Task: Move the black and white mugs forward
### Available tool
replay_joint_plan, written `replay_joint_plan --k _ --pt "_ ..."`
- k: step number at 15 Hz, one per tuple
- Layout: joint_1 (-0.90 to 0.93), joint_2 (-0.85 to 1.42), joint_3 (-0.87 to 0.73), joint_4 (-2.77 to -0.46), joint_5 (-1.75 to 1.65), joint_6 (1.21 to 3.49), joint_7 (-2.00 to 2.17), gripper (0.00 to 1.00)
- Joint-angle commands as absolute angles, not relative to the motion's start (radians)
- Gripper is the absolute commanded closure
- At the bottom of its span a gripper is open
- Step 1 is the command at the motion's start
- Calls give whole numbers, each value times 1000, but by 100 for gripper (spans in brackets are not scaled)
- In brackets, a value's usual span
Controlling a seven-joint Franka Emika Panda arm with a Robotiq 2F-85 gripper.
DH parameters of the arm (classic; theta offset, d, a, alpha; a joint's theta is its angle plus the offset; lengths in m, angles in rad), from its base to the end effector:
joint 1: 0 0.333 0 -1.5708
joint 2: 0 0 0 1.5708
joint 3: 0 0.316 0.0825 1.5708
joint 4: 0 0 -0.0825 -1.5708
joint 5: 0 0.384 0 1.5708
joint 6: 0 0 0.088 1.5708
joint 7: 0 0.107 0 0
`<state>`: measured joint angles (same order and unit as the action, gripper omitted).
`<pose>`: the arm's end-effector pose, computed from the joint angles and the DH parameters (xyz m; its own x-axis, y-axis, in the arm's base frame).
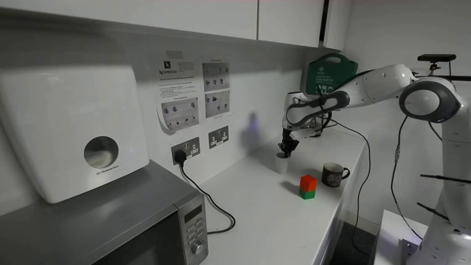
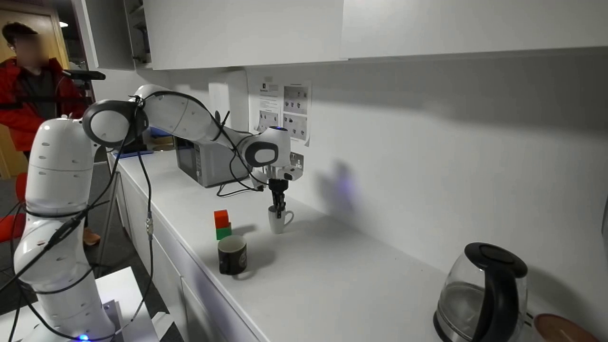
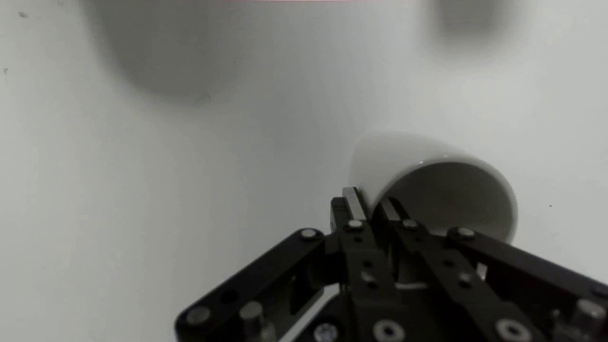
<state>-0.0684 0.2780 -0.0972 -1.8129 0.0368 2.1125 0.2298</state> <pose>0.6228 -0.0984 0.3907 0.9169 -0.3986 0.0212 -0.3985 -0.9171 -0.0104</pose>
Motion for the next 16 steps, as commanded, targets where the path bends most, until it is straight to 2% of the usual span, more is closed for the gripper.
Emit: replay_joint_plan --k 1,16 --pt "-88 195 -95 -1897 73 2107 175 97" --pt "-99 94 -98 -1991 125 2101 109 97"
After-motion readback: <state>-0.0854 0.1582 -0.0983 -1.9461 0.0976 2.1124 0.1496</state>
